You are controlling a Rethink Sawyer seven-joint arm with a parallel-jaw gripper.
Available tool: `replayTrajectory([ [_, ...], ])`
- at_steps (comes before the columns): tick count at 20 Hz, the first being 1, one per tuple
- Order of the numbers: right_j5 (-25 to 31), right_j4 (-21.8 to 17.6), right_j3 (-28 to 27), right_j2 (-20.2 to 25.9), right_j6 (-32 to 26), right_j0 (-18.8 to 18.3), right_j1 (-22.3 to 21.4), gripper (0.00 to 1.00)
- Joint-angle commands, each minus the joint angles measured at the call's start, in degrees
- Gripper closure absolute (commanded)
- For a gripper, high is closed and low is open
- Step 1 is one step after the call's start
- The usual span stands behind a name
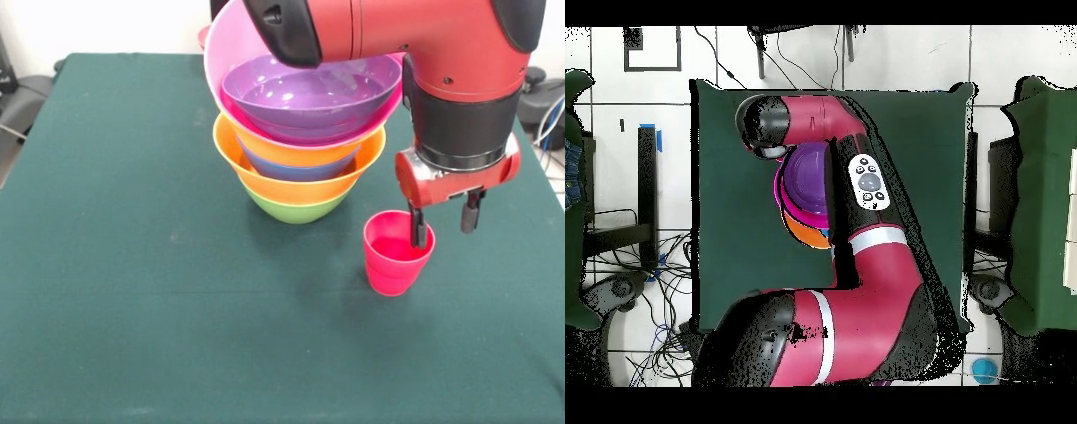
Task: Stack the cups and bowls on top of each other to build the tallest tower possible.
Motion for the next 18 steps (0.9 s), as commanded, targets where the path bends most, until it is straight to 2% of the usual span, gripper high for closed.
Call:
replayTrajectory([
  [1,-2.87,-3.99,3.30,-1.19,0.66,2.11,3.47,0.00],
  [18,-0.77,-3.40,3.09,-3.25,0.85,2.88,4.86,0.00],
])
